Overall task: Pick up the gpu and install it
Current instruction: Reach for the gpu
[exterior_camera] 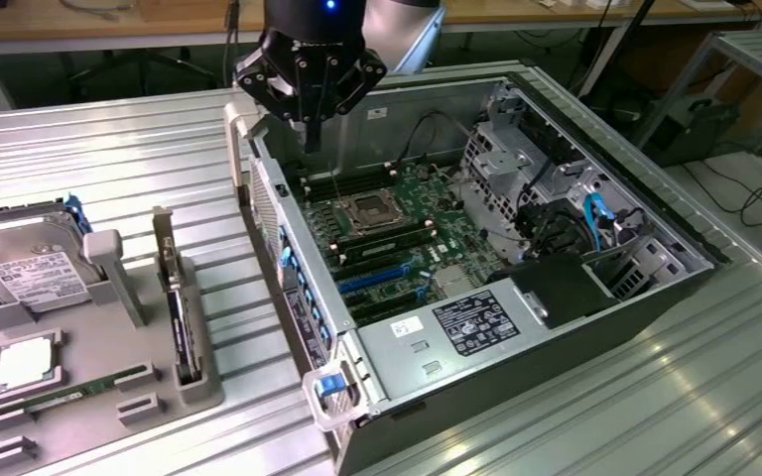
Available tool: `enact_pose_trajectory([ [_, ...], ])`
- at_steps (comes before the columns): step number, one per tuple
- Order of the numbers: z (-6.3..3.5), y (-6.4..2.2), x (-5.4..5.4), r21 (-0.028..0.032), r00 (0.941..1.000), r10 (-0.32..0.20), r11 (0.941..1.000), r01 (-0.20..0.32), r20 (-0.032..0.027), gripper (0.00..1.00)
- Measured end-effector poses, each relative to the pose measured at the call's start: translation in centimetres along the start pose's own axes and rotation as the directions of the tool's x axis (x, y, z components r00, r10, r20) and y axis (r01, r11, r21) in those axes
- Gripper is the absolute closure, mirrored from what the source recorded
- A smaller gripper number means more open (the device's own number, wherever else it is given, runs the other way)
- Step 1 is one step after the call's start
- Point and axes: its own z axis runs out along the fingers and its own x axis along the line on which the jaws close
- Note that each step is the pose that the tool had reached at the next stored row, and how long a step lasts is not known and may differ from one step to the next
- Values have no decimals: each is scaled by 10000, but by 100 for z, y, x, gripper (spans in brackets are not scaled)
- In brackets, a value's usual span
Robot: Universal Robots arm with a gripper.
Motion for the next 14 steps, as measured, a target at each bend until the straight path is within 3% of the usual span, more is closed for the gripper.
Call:
enact_pose_trajectory([
  [14, -2, -6, 81, 0, 10000, 0, 10000, 0, 0, 89],
])
